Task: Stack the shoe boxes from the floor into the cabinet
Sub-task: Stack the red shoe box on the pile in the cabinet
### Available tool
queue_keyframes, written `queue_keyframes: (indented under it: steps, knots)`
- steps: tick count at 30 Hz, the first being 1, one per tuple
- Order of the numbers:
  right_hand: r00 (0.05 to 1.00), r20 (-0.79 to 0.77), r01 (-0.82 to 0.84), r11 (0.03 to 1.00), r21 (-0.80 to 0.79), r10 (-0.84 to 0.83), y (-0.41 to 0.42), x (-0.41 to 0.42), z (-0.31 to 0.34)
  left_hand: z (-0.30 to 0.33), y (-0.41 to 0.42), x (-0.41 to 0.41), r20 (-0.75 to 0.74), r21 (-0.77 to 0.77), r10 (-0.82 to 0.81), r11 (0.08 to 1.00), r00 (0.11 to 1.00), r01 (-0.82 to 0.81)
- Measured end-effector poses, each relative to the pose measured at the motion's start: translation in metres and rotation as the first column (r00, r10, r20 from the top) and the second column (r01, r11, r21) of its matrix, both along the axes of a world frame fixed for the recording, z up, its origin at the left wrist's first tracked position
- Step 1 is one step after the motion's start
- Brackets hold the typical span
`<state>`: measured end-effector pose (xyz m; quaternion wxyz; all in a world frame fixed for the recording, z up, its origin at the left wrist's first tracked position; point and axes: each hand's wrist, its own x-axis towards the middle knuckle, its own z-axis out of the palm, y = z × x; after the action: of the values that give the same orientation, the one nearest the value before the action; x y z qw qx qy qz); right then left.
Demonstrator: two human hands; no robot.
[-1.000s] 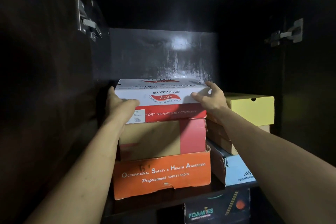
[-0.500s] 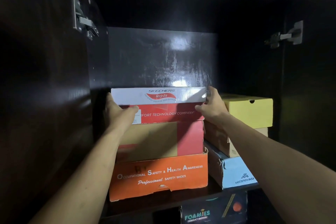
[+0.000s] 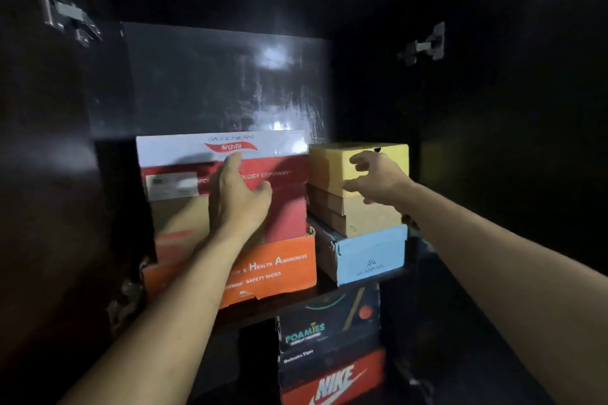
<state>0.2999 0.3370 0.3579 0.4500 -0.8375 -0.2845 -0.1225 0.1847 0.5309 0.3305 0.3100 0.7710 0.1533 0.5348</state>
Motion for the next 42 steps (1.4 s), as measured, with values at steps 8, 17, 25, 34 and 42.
queue_keyframes:
  steps: [8, 17, 25, 34, 42]
  knots:
    - [0.977, -0.173, 0.072, 0.954, -0.292, -0.126, -0.166, -0.059, -0.056, -0.062, -0.138, 0.028, -0.695, -0.065, -0.385, 0.875, 0.607, 0.480]
    - [0.801, -0.399, 0.304, 0.877, -0.372, -0.447, -0.360, -0.133, -0.176, -0.172, -0.327, 0.009, -0.890, -0.193, -0.429, 0.664, 0.157, 0.723]
    - [0.638, -0.517, 0.410, 0.821, -0.398, -0.570, -0.477, -0.154, -0.255, -0.258, -0.435, 0.010, -0.876, -0.322, -0.483, 0.561, -0.015, 0.762]
    - [0.648, -0.358, 0.428, 0.710, -0.559, -0.672, -0.513, -0.111, -0.343, -0.340, -0.492, 0.056, -0.845, -0.419, -0.530, 0.582, -0.066, 0.697]
    - [0.756, -0.179, 0.361, 0.629, -0.688, -0.630, -0.501, -0.062, -0.403, -0.409, -0.525, 0.105, -0.805, -0.449, -0.594, 0.609, 0.000, 0.654]
